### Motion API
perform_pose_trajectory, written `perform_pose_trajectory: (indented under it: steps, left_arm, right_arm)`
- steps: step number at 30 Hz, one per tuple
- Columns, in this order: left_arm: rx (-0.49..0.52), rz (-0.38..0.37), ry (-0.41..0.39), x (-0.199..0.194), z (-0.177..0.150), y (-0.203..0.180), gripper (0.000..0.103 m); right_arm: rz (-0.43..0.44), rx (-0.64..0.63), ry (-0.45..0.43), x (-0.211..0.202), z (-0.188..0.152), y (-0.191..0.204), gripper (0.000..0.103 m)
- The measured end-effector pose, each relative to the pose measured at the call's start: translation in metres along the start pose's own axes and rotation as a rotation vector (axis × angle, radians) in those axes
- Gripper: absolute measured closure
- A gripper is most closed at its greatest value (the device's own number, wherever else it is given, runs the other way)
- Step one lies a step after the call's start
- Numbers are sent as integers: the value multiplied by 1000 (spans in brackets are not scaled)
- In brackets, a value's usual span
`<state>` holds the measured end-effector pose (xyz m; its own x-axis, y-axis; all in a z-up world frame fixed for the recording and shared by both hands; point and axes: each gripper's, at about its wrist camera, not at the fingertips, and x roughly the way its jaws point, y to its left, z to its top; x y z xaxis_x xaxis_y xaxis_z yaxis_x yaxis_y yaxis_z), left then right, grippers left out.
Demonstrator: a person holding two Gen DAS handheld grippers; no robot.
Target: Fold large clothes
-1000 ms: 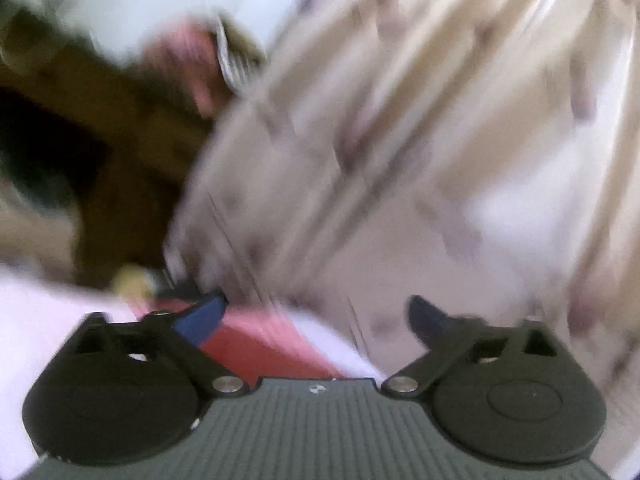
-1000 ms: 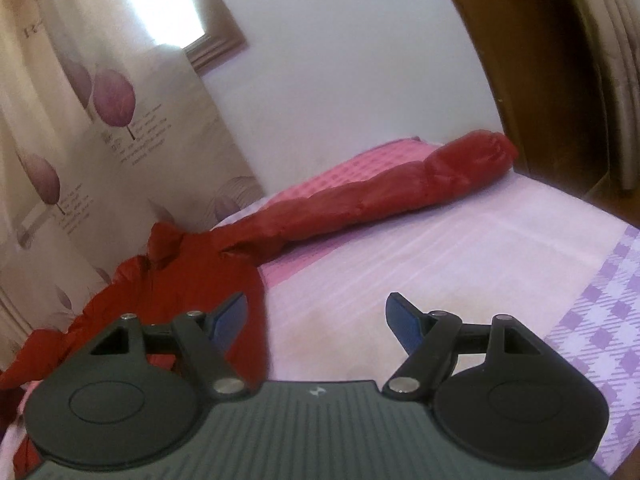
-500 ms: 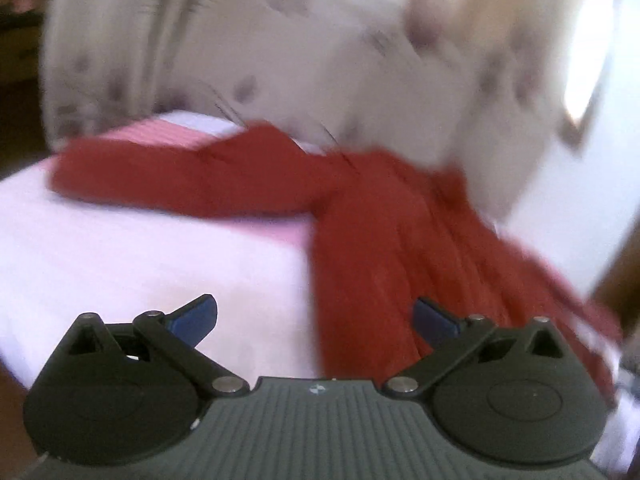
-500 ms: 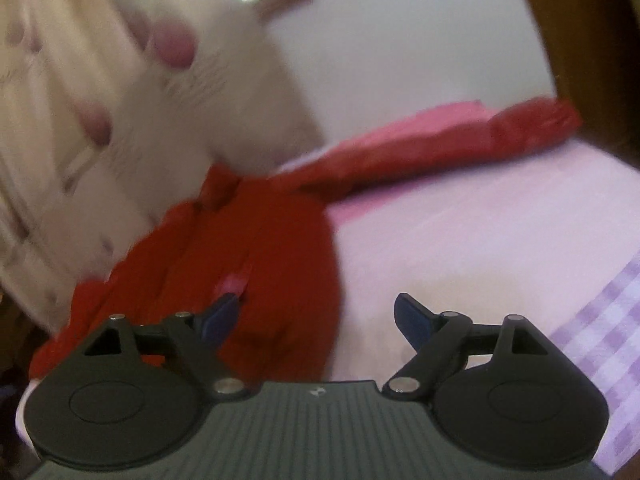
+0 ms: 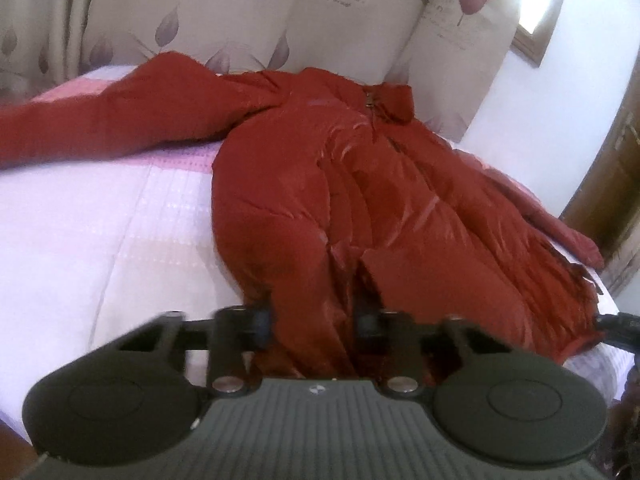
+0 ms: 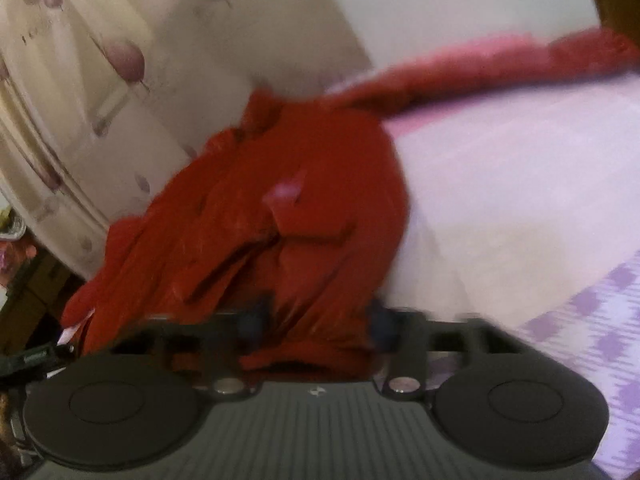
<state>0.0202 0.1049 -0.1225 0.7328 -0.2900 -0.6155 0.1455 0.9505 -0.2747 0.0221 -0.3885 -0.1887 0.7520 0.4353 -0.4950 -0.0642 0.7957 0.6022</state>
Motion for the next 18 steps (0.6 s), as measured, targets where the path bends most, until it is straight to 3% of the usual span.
perform_pose_trajectory:
  steps: [2,4,11,13,14,16,18]
  left_arm:
    - [13,6,-13,-11,4,0,84]
    - [29,18,-19,-24,6,1,85]
    - [43,18,28,-60,-11,4,86]
    - [67,27,16,-65,-19,5,82]
    - [82,36,10,-69,-20,4,76]
    - [97,61,-5,-78,-17,2,53]
    - [120,53,-89,-97,-12,-1,12]
  right_arm:
    - [-9,-35,6,3,1,6,84]
    - [-4,-54,-8,-5,2,12,89]
    - [45,-49,45,-53,-20,20,91]
    - [46,-25,67,-61,-30,19,91]
    - [51,-18,82,-65,-35,17,90]
    - [67,40,85,-72,-39,11,84]
    - [112,130,68,-84,-32,-3,75]
